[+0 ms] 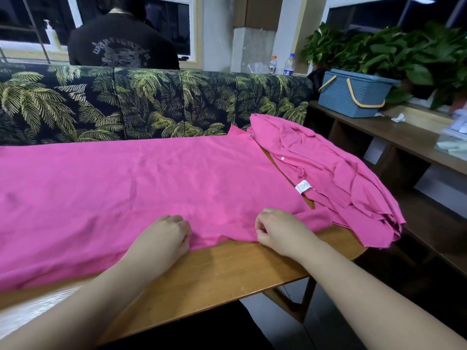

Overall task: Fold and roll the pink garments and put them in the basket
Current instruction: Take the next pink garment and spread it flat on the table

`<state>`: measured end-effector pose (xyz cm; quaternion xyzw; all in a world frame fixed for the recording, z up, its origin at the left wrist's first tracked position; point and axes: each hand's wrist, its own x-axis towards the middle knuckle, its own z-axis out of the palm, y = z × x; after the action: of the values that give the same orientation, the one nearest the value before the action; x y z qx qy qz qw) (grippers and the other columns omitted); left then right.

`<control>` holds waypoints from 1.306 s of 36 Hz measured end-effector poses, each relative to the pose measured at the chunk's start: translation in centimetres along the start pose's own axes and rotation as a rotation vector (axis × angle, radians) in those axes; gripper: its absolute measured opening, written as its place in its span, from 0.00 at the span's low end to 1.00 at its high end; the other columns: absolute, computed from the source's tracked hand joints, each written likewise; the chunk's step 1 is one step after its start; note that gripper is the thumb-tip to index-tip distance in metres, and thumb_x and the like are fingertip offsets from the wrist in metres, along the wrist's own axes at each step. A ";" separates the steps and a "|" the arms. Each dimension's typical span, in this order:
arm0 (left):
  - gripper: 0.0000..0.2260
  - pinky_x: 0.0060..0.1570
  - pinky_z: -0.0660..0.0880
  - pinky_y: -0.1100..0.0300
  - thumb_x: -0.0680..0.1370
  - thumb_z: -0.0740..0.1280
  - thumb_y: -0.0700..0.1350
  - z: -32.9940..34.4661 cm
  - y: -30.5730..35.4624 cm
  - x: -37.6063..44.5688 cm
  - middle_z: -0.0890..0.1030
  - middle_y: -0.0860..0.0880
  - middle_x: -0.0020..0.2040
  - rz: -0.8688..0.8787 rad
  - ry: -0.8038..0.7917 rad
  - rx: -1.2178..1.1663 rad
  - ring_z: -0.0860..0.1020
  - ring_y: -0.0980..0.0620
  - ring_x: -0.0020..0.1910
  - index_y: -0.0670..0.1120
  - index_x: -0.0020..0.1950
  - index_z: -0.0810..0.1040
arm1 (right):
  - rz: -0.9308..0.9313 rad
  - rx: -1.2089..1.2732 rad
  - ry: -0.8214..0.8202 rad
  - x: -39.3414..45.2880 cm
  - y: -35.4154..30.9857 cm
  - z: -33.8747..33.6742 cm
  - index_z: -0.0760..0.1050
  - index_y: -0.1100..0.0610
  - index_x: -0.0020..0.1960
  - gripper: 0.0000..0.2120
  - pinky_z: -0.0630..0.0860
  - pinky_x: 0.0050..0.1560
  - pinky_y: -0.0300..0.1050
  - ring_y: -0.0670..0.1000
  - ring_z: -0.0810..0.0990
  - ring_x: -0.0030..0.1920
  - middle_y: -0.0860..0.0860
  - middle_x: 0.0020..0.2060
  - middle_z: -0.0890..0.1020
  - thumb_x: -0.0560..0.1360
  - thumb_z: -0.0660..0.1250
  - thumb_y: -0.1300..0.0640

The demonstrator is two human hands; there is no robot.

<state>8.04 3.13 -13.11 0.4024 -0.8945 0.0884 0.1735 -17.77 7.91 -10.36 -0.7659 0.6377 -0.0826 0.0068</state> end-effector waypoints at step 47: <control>0.23 0.72 0.58 0.46 0.81 0.53 0.61 1.4 1.7 7.5 0.59 0.53 0.77 -0.043 -0.373 -0.229 0.57 0.51 0.76 0.58 0.75 0.61 | -0.166 -0.148 0.225 -7.4 2.4 1.9 0.68 0.52 0.36 0.04 0.74 0.34 0.42 0.47 0.72 0.36 0.45 0.36 0.72 0.66 0.56 0.54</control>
<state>1.85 -1.34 -11.64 0.4085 -0.9065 -0.0937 0.0513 -21.18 14.52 -13.41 -0.8002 0.5734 -0.1207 -0.1279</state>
